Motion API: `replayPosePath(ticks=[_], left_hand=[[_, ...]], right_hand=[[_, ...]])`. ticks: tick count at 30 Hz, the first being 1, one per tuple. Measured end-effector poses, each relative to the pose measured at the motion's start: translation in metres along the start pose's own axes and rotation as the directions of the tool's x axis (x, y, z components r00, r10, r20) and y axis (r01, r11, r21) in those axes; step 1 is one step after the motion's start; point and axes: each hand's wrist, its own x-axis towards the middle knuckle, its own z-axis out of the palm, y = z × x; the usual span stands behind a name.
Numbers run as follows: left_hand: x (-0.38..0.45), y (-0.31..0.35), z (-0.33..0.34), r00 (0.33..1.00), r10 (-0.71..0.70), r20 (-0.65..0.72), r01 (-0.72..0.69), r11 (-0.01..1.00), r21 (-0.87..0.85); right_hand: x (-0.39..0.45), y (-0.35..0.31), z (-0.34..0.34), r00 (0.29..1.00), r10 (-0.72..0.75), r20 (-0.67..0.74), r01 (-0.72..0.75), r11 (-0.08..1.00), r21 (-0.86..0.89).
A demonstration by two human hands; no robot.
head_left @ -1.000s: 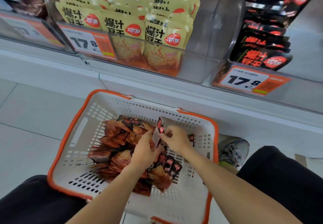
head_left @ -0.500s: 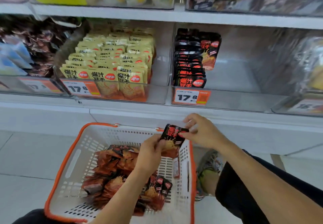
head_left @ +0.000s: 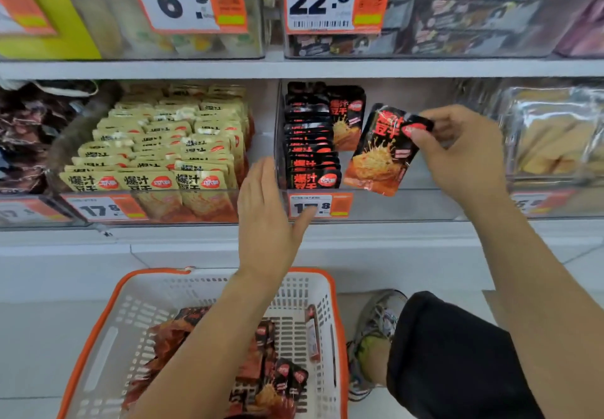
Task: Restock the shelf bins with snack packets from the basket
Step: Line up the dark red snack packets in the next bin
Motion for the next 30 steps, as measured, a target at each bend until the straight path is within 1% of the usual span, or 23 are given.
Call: replayPosePath(ticks=[2,4,7,10,15,19,22,24,26,28,30], left_hand=[[0.007,-0.004,0.009,1.000,-0.005,0.018,0.003,0.996,0.092],[0.008,-0.008,0.017,1.000,0.004,-0.010,-0.002,0.987,0.159],[0.006,-0.015,0.025,0.998,0.023,-0.066,-0.010,0.982,0.190],[0.006,-0.018,0.031,0.994,0.019,-0.105,0.003,0.980,0.197],[0.004,-0.023,0.038,0.987,0.063,-0.149,-0.031,0.977,0.209],[0.004,-0.023,0.042,0.986,0.079,-0.144,-0.041,0.966,0.253],[0.004,-0.024,0.043,0.987,0.088,-0.134,-0.051,0.964,0.259],[0.004,-0.023,0.041,0.989,0.094,-0.117,-0.060,0.962,0.266],[0.004,-0.020,0.037,0.992,0.090,-0.089,-0.063,0.961,0.268],[0.004,-0.018,0.031,0.994,0.086,-0.063,-0.069,0.969,0.238],[0.001,-0.014,0.024,0.993,0.086,-0.081,-0.076,0.989,0.125]], right_hand=[[0.020,0.014,0.018,0.999,0.046,0.010,-0.046,0.999,0.011],[0.041,0.032,0.038,0.993,0.113,0.038,-0.114,0.993,0.021],[0.070,0.059,0.069,0.978,0.196,0.075,-0.198,0.980,0.026],[0.090,0.076,0.098,0.975,0.213,0.058,-0.213,0.977,-0.004],[0.112,0.076,0.129,0.986,0.150,0.076,-0.148,0.989,-0.025],[0.116,0.069,0.136,0.992,0.032,0.125,-0.013,0.989,-0.150],[0.116,0.073,0.139,0.990,0.034,0.134,-0.004,0.977,-0.214],[0.115,0.073,0.138,0.992,0.056,0.112,-0.030,0.974,-0.226],[0.110,0.069,0.131,0.996,0.041,0.083,-0.023,0.977,-0.212],[0.098,0.059,0.119,0.999,-0.012,0.037,0.018,0.983,-0.183],[0.074,0.040,0.103,0.994,-0.110,-0.026,0.105,0.986,-0.131]])
